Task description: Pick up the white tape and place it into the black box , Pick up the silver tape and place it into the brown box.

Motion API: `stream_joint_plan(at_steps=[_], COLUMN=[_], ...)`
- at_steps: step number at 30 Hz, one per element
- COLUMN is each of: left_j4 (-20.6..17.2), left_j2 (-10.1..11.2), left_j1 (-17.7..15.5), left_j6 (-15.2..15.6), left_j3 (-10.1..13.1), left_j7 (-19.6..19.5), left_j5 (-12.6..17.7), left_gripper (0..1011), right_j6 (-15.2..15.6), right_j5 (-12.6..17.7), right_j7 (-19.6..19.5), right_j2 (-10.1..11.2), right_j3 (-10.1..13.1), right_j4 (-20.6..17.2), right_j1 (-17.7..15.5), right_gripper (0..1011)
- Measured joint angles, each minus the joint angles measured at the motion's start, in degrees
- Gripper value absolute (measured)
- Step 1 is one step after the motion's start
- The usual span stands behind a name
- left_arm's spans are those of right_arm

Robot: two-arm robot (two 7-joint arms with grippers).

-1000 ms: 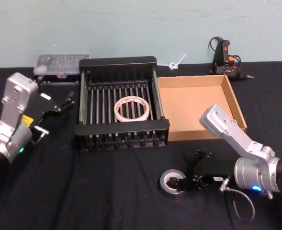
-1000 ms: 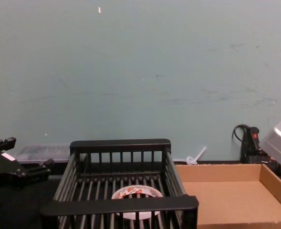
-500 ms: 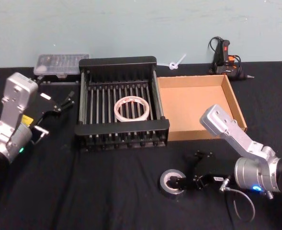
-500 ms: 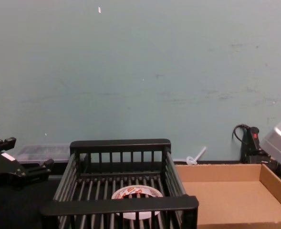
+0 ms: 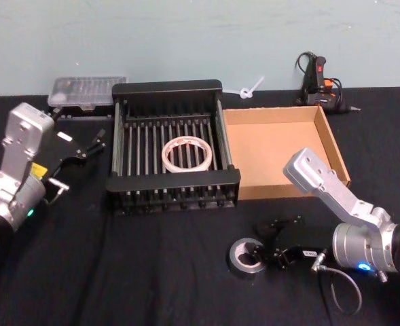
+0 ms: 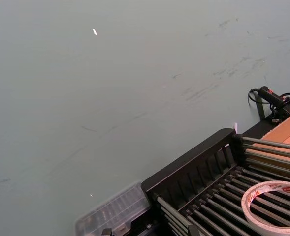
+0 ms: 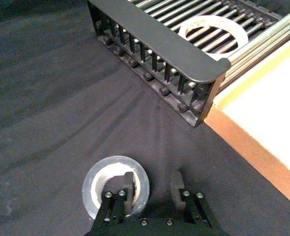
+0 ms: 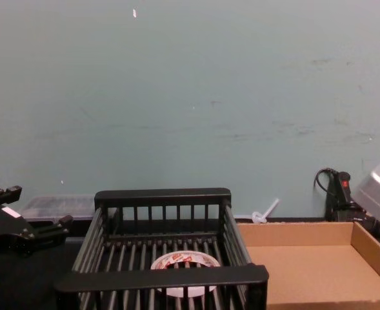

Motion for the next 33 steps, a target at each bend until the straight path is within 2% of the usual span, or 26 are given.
stream_joint_plan(at_steps=[6, 8, 12, 26, 33], left_j4=[0.00, 0.00, 0.00, 0.00, 0.00], left_j2=[0.00, 0.00, 0.00, 0.00, 0.00], left_j1=[0.00, 0.00, 0.00, 0.00, 0.00], left_j6=[0.00, 0.00, 0.00, 0.00, 0.00], left_j3=[0.00, 0.00, 0.00, 0.00, 0.00], left_j7=[0.00, 0.00, 0.00, 0.00, 0.00], left_j5=[0.00, 0.00, 0.00, 0.00, 0.00], left_gripper=[1002, 1001, 1001, 1001, 1001], right_j6=[0.00, 0.00, 0.00, 0.03, 0.05], right_j5=[0.00, 0.00, 0.01, 0.07, 1.28], right_j7=[0.00, 0.00, 0.00, -0.01, -0.65], right_j2=[0.00, 0.00, 0.00, 0.01, 0.10], right_j3=[0.00, 0.00, 0.00, 0.06, 1.60], right_j4=[-0.02, -0.02, -0.02, -0.04, -0.95], right_j1=[0.00, 0.00, 0.00, -0.03, -0.59], right_gripper=[346, 244, 152, 148, 148])
